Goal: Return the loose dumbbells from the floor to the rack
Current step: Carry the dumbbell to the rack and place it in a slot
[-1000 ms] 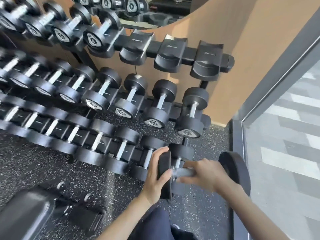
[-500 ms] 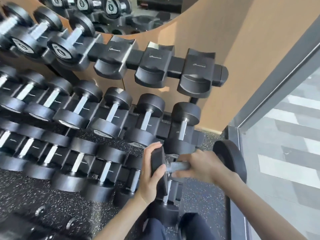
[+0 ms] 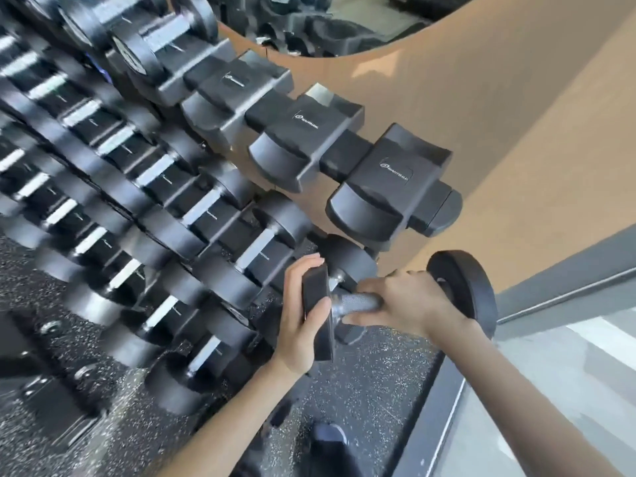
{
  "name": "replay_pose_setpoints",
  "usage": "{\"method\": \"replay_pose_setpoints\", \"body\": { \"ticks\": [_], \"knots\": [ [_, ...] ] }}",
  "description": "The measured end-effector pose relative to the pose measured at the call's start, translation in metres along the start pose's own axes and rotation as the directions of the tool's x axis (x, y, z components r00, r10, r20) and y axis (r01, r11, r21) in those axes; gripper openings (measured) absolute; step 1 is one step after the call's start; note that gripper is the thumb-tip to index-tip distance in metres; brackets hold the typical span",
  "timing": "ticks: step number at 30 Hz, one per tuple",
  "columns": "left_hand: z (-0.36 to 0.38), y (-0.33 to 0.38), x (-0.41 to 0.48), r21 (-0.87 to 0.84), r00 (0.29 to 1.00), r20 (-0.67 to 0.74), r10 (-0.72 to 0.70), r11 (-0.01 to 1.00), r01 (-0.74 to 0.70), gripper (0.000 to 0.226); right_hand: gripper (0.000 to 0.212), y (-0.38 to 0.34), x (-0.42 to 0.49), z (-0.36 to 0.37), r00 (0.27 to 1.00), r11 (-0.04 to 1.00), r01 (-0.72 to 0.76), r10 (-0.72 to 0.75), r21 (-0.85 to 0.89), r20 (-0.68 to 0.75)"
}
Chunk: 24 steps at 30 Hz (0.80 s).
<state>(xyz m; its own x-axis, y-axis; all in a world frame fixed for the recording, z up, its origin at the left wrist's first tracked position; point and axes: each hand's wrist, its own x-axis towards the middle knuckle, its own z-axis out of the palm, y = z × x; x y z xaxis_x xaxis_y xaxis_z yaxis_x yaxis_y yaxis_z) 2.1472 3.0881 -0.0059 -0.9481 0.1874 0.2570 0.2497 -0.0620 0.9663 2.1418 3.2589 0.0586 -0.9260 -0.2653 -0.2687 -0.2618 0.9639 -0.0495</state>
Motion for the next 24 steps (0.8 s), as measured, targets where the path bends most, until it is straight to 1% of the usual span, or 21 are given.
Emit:
{"method": "replay_pose_setpoints", "body": {
  "ticks": [2,6,8,12,20,24],
  "knots": [
    [0.026,0.003,0.011,0.000,0.999,-0.040,0.001,1.000,-0.001,0.049,0.057,0.029,0.004,-0.010,1.000,0.999,0.027,-0.027,0.034,0.015],
    [0.058,0.005,0.038,0.022,0.994,-0.099,0.038,0.999,-0.036,0.049,0.053,0.070,0.017,-0.025,0.995,0.995,0.094,-0.092,0.025,-0.044],
    [0.068,0.004,0.050,0.035,0.992,-0.119,0.047,0.998,-0.043,0.050,0.053,0.084,0.025,-0.033,0.992,0.993,0.117,-0.116,0.025,-0.047],
    [0.082,-0.001,0.068,0.068,0.980,-0.177,0.089,0.995,-0.078,0.049,0.054,0.102,0.041,-0.048,0.986,0.986,0.157,-0.160,-0.053,-0.052],
    [0.113,-0.016,0.112,0.066,0.951,-0.279,0.133,0.991,-0.119,0.047,0.057,0.147,0.087,-0.065,0.969,0.965,0.233,-0.241,-0.124,-0.052],
    [0.126,-0.024,0.132,0.068,0.924,-0.367,0.108,0.994,-0.089,0.045,0.056,0.162,0.115,-0.071,0.956,0.937,0.286,-0.292,-0.199,0.001]
  ]
}}
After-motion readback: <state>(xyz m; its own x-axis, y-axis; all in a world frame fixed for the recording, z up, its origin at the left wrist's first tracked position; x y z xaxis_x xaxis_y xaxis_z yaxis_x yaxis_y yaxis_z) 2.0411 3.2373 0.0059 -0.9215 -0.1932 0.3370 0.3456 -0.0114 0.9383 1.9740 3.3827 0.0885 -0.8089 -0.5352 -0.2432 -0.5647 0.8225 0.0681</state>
